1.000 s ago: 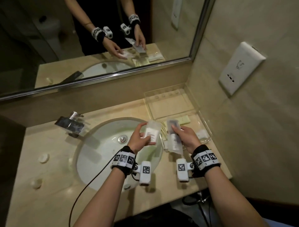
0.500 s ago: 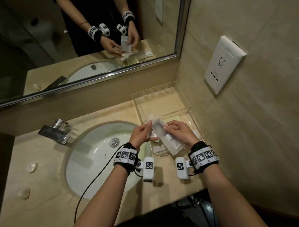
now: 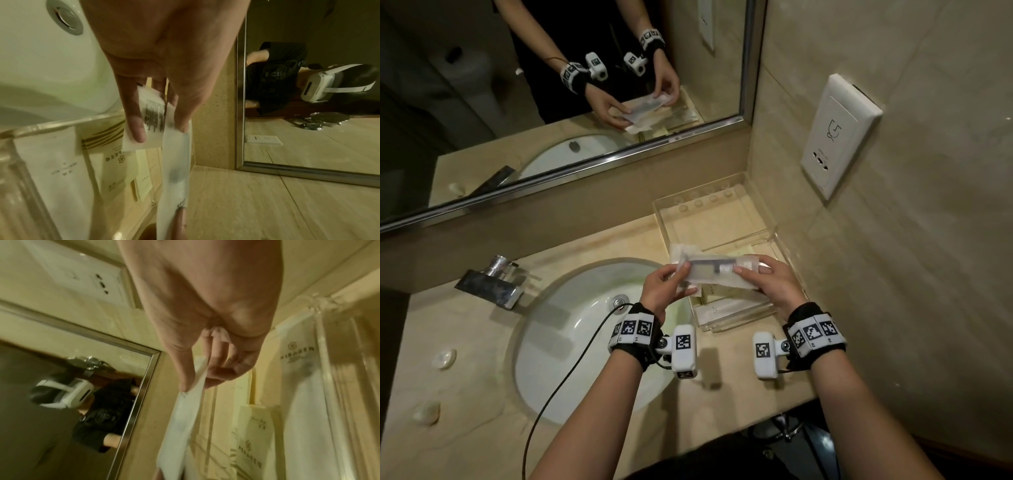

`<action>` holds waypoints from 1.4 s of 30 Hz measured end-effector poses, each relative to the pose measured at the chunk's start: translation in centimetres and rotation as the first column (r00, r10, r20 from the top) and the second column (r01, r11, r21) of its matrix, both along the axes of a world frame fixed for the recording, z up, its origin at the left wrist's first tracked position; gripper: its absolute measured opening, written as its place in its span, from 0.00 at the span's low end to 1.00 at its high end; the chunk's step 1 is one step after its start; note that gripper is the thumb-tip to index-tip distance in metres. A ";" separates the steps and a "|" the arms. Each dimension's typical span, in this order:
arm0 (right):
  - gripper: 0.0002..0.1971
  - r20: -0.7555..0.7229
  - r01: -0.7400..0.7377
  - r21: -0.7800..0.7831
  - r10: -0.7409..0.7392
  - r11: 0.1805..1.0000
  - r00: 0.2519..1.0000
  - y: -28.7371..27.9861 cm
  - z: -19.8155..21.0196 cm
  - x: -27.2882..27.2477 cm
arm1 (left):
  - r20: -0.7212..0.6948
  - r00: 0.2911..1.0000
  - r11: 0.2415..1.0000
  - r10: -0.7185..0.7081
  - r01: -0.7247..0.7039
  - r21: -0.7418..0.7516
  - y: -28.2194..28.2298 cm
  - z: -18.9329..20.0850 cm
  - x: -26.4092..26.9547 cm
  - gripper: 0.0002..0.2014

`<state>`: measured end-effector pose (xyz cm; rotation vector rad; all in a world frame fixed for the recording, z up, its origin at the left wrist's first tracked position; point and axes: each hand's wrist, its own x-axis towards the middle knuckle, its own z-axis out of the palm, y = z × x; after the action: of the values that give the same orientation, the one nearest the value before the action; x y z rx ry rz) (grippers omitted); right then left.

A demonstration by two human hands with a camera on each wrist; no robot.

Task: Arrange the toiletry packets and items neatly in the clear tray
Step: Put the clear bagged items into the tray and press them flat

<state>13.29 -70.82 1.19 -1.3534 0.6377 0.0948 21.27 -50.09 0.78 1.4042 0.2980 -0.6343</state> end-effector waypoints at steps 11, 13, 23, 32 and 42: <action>0.08 0.016 0.118 0.091 -0.120 0.989 0.993 0.0 0.2 0.1 | -0.080 0.987 0.987 -0.141 0.146 0.064 0.1 0.0 -0.2 0.23; 0.10 0.028 0.092 0.153 -0.097 0.984 0.995 -0.1 0.5 0.2 | -0.123 0.980 0.986 -0.159 0.164 0.030 -0.1 0.3 -0.1 0.27; 0.20 0.106 -0.018 0.197 -0.003 0.980 0.994 -0.7 0.5 -0.1 | -0.010 0.990 0.987 -0.140 0.139 -0.079 -0.9 0.5 -0.4 0.22; 0.25 -0.005 0.152 0.324 -0.159 0.934 0.987 0.2 -1.4 0.3 | 0.109 0.987 0.993 -0.121 0.121 0.008 -1.6 0.1 -0.9 0.27; 0.40 0.162 -0.046 0.381 -0.018 0.923 0.987 0.2 -1.3 0.2 | -0.142 0.967 0.973 -0.211 0.194 -0.121 -1.9 0.2 -0.8 0.09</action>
<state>13.46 -70.60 -0.06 -0.9728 0.4424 0.1130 20.44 -52.02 1.01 1.2949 0.2400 -0.9176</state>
